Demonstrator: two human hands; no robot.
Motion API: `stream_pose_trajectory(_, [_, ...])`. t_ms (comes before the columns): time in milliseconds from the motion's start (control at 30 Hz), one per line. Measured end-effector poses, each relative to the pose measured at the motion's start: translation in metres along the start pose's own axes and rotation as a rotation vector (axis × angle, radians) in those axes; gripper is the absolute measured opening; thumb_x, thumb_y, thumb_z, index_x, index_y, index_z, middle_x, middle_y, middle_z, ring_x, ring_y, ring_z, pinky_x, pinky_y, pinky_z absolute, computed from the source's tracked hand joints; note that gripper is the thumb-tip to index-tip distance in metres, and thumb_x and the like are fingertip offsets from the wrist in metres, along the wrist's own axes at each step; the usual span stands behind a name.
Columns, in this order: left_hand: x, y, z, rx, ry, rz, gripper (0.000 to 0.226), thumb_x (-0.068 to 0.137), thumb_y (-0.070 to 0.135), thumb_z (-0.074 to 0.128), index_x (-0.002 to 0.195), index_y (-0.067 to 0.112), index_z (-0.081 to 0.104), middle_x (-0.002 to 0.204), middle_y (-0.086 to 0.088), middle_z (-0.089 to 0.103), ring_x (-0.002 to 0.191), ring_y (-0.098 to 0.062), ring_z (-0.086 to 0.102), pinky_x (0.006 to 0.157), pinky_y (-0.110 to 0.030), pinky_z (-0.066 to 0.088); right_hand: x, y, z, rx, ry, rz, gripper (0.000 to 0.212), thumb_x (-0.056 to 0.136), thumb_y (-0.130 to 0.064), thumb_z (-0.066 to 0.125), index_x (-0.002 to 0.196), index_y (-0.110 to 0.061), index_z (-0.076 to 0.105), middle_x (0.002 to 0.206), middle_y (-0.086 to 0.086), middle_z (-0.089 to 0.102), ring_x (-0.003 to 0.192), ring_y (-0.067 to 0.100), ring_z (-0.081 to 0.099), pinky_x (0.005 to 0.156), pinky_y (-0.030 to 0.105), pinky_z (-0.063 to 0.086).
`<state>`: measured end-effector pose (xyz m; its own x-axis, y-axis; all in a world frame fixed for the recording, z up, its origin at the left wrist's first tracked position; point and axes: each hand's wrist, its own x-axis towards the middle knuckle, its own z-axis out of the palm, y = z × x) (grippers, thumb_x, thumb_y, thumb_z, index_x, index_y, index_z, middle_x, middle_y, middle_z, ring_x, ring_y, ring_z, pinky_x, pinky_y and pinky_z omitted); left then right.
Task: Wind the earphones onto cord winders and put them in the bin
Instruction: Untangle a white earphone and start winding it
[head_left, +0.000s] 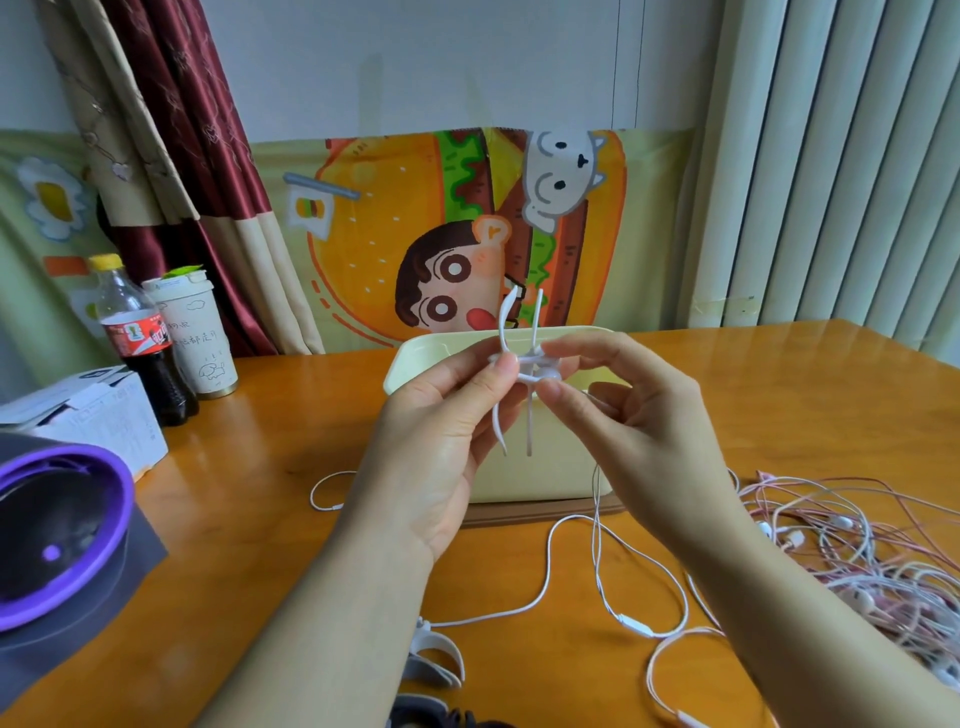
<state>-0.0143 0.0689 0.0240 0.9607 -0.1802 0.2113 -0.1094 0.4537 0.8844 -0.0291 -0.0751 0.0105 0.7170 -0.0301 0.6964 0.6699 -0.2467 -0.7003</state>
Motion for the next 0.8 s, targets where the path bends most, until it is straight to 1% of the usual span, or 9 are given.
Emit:
stream_pose_trajectory(67, [0.0, 0.0, 0.0, -0.006, -0.014, -0.007, 0.041, 0.081, 0.024, 0.064, 0.119, 0.01, 0.068, 0.117, -0.012, 0.07, 0.113, -0.024, 0.066, 0.091, -0.026, 0.054, 0.0, 0.001, -0.001, -0.001, -0.008, -0.003, 0.021, 0.084, -0.023, 0.069, 0.104, -0.029, 0.067, 0.087, -0.003, 0.063, 0.051, 0.032, 0.04, 0.047, 0.038, 0.037])
stream_pose_trajectory(100, [0.0, 0.0, 0.0, -0.005, -0.016, -0.013, 0.041, 0.08, 0.024, 0.064, 0.119, 0.011, 0.068, 0.116, -0.012, 0.071, 0.112, -0.024, 0.066, 0.092, -0.027, 0.053, 0.0, 0.001, -0.001, -0.002, -0.011, -0.001, 0.02, 0.084, -0.023, 0.069, 0.104, -0.027, 0.067, 0.086, -0.004, 0.062, 0.05, 0.026, 0.037, 0.047, 0.033, 0.034])
stream_pose_trajectory(167, [0.0, 0.001, 0.0, -0.004, -0.021, -0.024, 0.043, 0.078, 0.026, 0.064, 0.118, 0.011, 0.069, 0.115, -0.01, 0.072, 0.111, -0.023, 0.067, 0.092, -0.026, 0.053, 0.001, 0.002, -0.002, 0.0, -0.017, 0.007, 0.019, 0.084, -0.023, 0.068, 0.104, -0.025, 0.068, 0.085, -0.004, 0.062, 0.05, 0.019, 0.035, 0.047, 0.028, 0.032])
stream_pose_trajectory(233, [-0.001, 0.001, -0.001, -0.017, -0.036, -0.035, 0.044, 0.077, 0.028, 0.064, 0.117, 0.01, 0.068, 0.114, -0.009, 0.072, 0.111, -0.021, 0.067, 0.088, -0.023, 0.055, 0.001, 0.002, -0.003, 0.016, -0.019, 0.017, 0.018, 0.084, -0.024, 0.068, 0.102, -0.025, 0.068, 0.083, -0.006, 0.06, 0.05, 0.017, 0.035, 0.046, 0.026, 0.031])
stream_pose_trajectory(367, [0.001, 0.003, -0.002, -0.049, -0.052, -0.078, 0.045, 0.077, 0.025, 0.064, 0.117, 0.006, 0.067, 0.115, -0.013, 0.071, 0.11, -0.022, 0.067, 0.083, -0.02, 0.056, 0.002, 0.001, -0.006, 0.019, -0.046, 0.009, 0.014, 0.086, -0.021, 0.067, 0.1, -0.024, 0.069, 0.075, -0.011, 0.057, 0.05, 0.015, 0.034, 0.047, 0.029, 0.03])
stream_pose_trajectory(433, [0.001, 0.003, -0.003, -0.04, -0.044, -0.091, 0.043, 0.075, 0.024, 0.065, 0.114, 0.006, 0.068, 0.112, -0.012, 0.073, 0.104, -0.02, 0.069, 0.079, -0.02, 0.057, 0.002, 0.001, -0.007, -0.023, -0.06, -0.016, 0.011, 0.087, -0.019, 0.067, 0.097, -0.023, 0.069, 0.068, -0.015, 0.055, 0.048, 0.012, 0.031, 0.046, 0.023, 0.027])
stream_pose_trajectory(533, [0.001, 0.001, -0.004, -0.02, -0.039, -0.088, 0.031, 0.072, 0.022, 0.066, 0.101, 0.011, 0.072, 0.097, -0.005, 0.076, 0.085, -0.011, 0.071, 0.073, -0.019, 0.057, 0.003, 0.001, -0.01, -0.091, -0.064, -0.042, 0.009, 0.087, -0.018, 0.067, 0.093, -0.023, 0.07, 0.062, -0.022, 0.054, 0.048, 0.01, 0.028, 0.047, 0.016, 0.025])
stream_pose_trajectory(667, [0.0, -0.001, -0.002, -0.008, -0.045, -0.08, 0.026, 0.07, 0.021, 0.066, 0.094, 0.014, 0.073, 0.09, -0.002, 0.076, 0.08, -0.009, 0.071, 0.072, -0.018, 0.057, 0.004, 0.002, -0.013, -0.147, -0.064, -0.072, 0.007, 0.085, -0.026, 0.067, 0.089, -0.029, 0.07, 0.072, -0.02, 0.058, 0.049, 0.009, 0.031, 0.047, 0.017, 0.027])
stream_pose_trajectory(800, [-0.001, -0.003, 0.0, 0.056, -0.034, -0.043, 0.028, 0.07, 0.022, 0.066, 0.096, 0.016, 0.074, 0.094, -0.001, 0.077, 0.083, -0.009, 0.071, 0.072, -0.017, 0.056, 0.005, 0.004, -0.012, -0.222, -0.055, -0.133, 0.007, 0.083, -0.033, 0.066, 0.09, -0.033, 0.068, 0.076, -0.019, 0.057, 0.051, 0.006, 0.034, 0.048, 0.014, 0.028])
